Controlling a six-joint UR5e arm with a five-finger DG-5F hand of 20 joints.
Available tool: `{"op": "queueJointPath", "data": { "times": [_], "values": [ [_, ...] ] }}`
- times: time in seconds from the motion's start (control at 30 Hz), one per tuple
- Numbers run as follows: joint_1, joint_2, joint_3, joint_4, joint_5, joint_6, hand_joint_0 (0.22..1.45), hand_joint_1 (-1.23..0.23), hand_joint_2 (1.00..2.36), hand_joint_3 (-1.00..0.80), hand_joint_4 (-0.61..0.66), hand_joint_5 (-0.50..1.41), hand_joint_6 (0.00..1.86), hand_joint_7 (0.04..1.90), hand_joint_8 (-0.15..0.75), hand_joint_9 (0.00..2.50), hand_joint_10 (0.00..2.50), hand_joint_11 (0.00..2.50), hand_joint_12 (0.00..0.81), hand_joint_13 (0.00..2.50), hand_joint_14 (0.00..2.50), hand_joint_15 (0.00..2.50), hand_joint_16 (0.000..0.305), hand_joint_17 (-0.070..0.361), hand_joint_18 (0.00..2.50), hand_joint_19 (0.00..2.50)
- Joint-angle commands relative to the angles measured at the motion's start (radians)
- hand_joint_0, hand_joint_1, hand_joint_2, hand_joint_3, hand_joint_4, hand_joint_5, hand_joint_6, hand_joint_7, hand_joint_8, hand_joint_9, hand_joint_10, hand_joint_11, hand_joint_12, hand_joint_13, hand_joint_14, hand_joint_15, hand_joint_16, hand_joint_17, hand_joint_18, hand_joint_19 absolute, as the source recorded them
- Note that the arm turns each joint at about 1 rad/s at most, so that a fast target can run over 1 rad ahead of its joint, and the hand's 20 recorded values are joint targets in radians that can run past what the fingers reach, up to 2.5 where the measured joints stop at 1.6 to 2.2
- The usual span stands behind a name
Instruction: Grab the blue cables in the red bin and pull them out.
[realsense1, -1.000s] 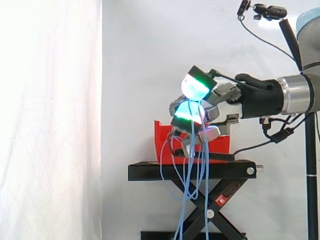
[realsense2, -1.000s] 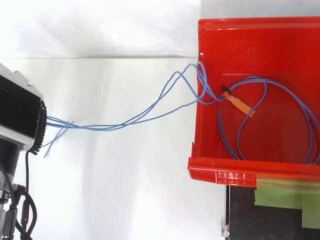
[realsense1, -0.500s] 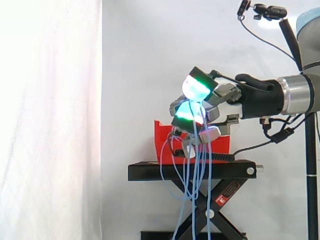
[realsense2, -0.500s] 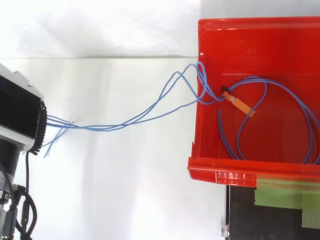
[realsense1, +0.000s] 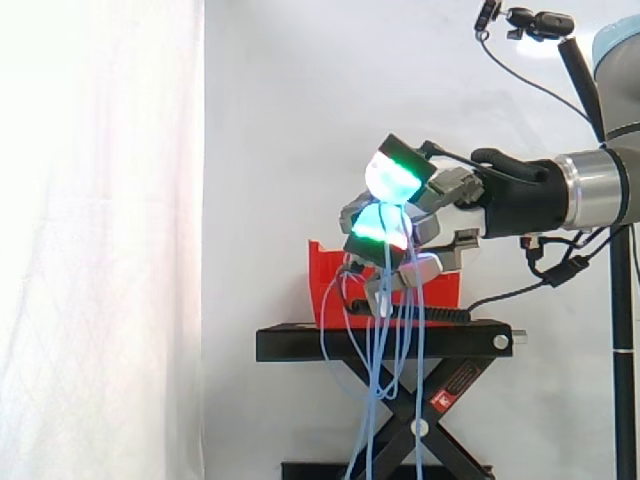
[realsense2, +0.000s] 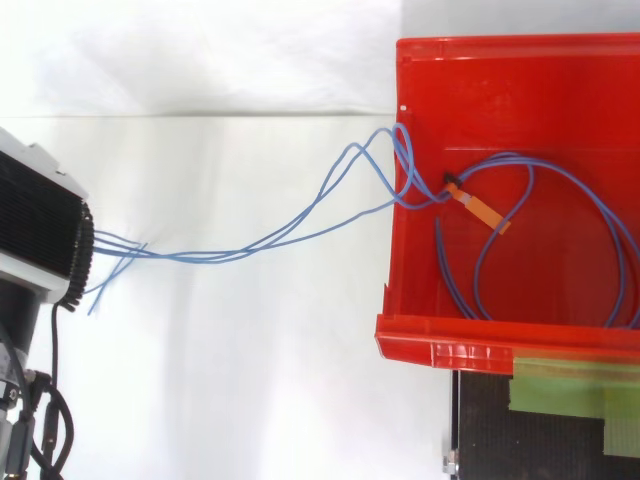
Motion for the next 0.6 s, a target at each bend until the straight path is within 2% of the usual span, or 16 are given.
{"op": "queueJointPath", "data": {
  "times": [0.0, 0.57],
  "values": [
    [0.0, 0.0, 0.0, -0.003, 0.0, 0.0, 0.78, -0.81, 1.0, -1.0, 0.13, 0.97, 0.14, 0.87, 0.206, 1.23, 0.84, 1.76, 0.337, 1.36, 0.02, 1.42, 0.052, 0.118, 0.82, 0.76],
    [0.0, 0.0, 0.0, -0.013, 0.0, 0.022, 0.7, -0.73, 1.0, -1.0, 0.16, 0.96, 0.08, 0.88, 0.234, 1.23, 0.87, 1.71, 0.367, 1.37, 0.02, 1.41, 0.058, 0.13, 0.84, 0.75]
  ]
}}
